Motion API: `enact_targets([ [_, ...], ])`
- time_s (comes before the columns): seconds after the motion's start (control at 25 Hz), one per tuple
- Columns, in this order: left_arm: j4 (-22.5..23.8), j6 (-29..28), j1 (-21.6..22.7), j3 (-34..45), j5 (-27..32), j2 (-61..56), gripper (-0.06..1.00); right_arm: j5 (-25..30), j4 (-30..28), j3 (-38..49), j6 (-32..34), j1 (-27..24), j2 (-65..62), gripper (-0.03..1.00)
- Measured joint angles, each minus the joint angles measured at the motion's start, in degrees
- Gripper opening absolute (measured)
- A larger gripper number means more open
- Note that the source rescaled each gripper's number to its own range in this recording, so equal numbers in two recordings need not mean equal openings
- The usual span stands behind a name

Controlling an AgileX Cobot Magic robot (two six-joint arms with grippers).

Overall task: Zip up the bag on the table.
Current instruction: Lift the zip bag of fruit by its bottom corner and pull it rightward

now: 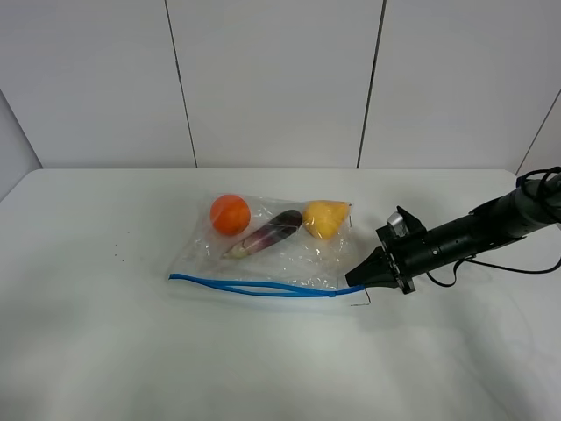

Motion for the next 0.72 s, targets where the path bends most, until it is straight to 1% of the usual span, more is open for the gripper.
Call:
enact_targets([
  [0.36, 0.0, 0.0, 0.0, 0.0, 0.0, 0.0, 1.00, 0.0, 0.7, 0.0, 0.2, 0.0, 0.0, 0.00],
  [0.72, 0.0, 0.0, 0.0, 0.0, 0.0, 0.0, 1.00, 0.1, 1.6, -0.1, 3.3, 0.0, -1.7, 0.00],
])
